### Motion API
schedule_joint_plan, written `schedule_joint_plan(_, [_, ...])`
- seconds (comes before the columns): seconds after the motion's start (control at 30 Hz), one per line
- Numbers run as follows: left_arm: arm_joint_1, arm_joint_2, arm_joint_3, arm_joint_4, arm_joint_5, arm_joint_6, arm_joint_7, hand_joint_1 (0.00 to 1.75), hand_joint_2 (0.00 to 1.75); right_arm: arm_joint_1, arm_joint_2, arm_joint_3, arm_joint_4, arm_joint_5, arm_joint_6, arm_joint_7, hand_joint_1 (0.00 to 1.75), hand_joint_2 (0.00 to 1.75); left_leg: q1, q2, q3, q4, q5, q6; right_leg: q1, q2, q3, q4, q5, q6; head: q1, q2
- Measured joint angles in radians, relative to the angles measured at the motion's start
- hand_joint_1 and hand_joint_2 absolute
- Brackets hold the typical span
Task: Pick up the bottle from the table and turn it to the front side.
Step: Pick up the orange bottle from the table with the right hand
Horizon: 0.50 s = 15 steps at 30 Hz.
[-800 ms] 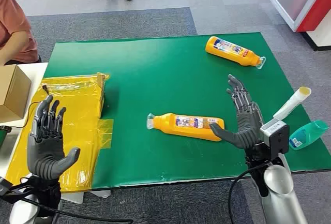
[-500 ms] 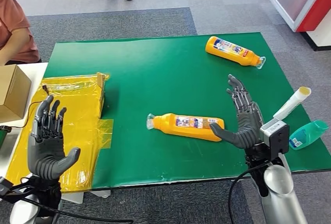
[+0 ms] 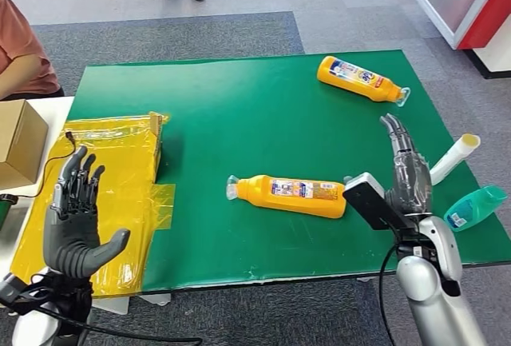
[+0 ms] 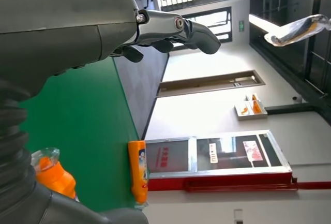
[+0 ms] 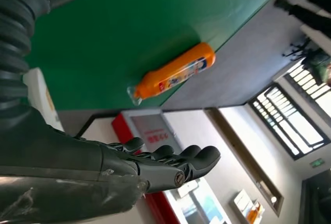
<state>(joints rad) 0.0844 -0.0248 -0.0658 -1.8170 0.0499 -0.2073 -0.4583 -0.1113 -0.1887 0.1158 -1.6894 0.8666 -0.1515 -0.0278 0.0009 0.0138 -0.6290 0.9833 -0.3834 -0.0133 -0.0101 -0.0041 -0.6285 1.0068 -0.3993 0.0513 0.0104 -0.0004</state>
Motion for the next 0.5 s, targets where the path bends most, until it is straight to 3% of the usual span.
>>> schedule_joint_plan(0.17, [-0.123,0.0,-0.028,-0.006,-0.018,-0.009,0.07,0.0,1.75,-0.131,-0.006,0.063,0.126,0.231,0.105,0.135,0.0,1.75,0.0,0.0,0.0,0.0,0.004,0.0,0.0,0.0,-0.001,0.0,0.003,-0.001,0.0,0.0])
schedule_joint_plan(0.5, [-0.3,0.0,-0.086,0.029,-0.005,0.003,0.123,0.0,1.75,-0.287,0.01,0.192,0.397,0.32,0.137,0.181,0.0,1.75,0.0,0.0,-0.001,0.0,0.006,0.0,0.0,0.0,-0.001,0.0,0.005,0.0,0.0,0.0])
